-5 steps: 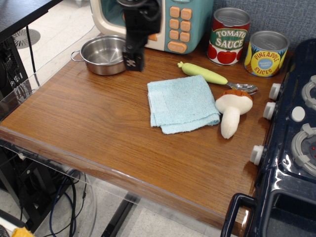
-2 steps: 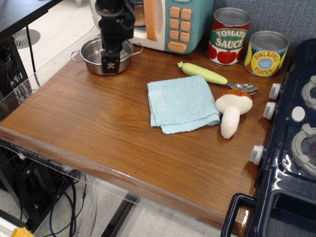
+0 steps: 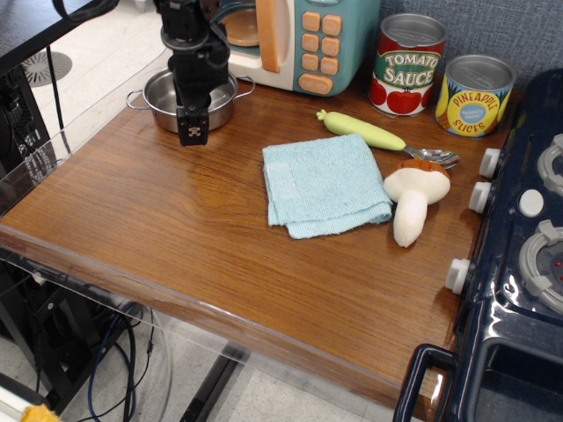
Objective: Move the pan in front of the blue cloth
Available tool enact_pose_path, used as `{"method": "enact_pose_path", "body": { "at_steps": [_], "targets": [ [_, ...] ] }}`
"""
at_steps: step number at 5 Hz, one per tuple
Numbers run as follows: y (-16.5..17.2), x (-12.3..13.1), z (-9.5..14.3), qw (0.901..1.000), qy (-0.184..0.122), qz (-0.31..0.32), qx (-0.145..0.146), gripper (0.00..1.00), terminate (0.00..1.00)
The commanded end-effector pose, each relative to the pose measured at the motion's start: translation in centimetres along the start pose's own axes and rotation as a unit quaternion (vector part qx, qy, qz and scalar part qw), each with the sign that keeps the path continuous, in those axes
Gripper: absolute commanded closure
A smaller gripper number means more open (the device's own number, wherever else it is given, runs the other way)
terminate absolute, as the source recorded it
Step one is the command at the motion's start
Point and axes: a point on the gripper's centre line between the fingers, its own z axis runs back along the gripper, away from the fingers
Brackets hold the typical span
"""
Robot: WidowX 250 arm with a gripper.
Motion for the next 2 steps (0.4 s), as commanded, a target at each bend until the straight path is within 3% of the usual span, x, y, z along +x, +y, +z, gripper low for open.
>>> {"method": "enact_pose_path", "body": {
  "at_steps": [1, 2],
  "targets": [
    [1.36, -0.43, 1.49, 0.9990, -0.003, 0.013, 0.043, 1.00, 0.00],
    [1.28, -0.36, 1.67, 0.9991, -0.001, 0.013, 0.039, 1.00, 0.00]
  ]
}}
